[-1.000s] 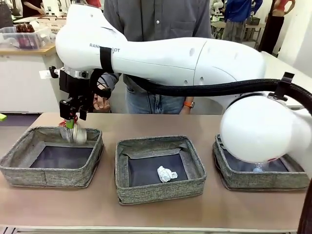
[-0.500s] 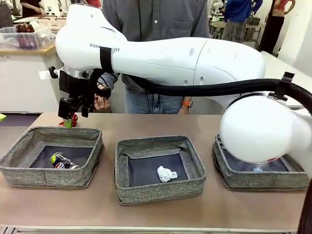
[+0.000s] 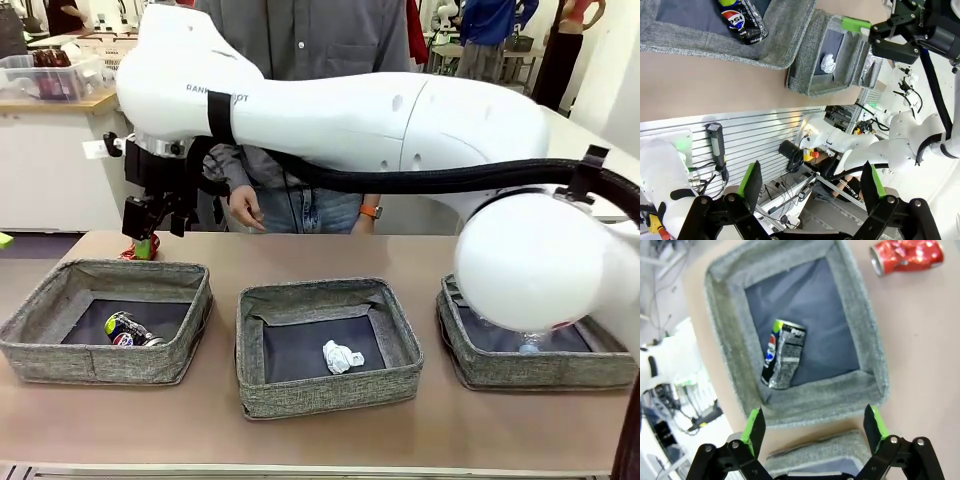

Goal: Sort the waste into the appropriate baskets.
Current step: Place the picked waste into the Fabric basket indicated by the person.

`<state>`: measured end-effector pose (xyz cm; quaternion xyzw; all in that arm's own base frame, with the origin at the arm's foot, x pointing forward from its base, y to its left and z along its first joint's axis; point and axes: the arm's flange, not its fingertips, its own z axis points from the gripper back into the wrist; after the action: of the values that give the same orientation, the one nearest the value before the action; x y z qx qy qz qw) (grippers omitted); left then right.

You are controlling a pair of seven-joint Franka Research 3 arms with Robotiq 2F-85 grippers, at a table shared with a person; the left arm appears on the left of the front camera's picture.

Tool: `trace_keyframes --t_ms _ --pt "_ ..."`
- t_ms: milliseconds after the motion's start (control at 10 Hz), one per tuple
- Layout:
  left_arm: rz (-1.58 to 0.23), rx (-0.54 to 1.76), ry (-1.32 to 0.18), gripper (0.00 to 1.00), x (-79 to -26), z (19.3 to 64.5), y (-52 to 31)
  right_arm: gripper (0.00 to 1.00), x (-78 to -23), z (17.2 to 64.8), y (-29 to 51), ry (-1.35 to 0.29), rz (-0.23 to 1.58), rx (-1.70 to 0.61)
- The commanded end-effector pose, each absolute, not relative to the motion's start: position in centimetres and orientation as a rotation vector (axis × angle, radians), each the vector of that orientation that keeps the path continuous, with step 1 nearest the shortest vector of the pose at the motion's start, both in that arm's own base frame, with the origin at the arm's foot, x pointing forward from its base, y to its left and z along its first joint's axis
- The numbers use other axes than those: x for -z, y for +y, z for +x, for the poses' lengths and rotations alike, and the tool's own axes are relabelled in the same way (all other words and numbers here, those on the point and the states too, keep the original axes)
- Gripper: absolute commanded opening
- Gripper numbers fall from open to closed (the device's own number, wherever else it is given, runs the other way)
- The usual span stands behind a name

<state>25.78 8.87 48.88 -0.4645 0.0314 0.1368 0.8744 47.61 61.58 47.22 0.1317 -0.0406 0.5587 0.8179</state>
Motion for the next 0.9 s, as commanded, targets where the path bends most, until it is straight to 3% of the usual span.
trace_keyframes --t_ms 0,400,600,800 --pt "-0.98 -0.277 0.06 1.0 -49.0 25.5 9.0 1.0 -51.1 47.0 57.7 -0.022 0.277 -1.069" --pt "-0.98 -0.277 0.06 1.0 -49.0 25.5 9.0 1.0 -55.6 42.4 46.6 -0.058 0.274 -0.824" --pt "-0.98 -0.277 0.06 1.0 -49.0 25.5 9.0 1.0 -56.6 39.7 42.1 -0.032 0.148 -0.694" --pt "-0.98 -0.277 0.06 1.0 -49.0 25.5 9.0 1.0 -57.8 36.9 38.3 -0.077 0.239 -0.627"
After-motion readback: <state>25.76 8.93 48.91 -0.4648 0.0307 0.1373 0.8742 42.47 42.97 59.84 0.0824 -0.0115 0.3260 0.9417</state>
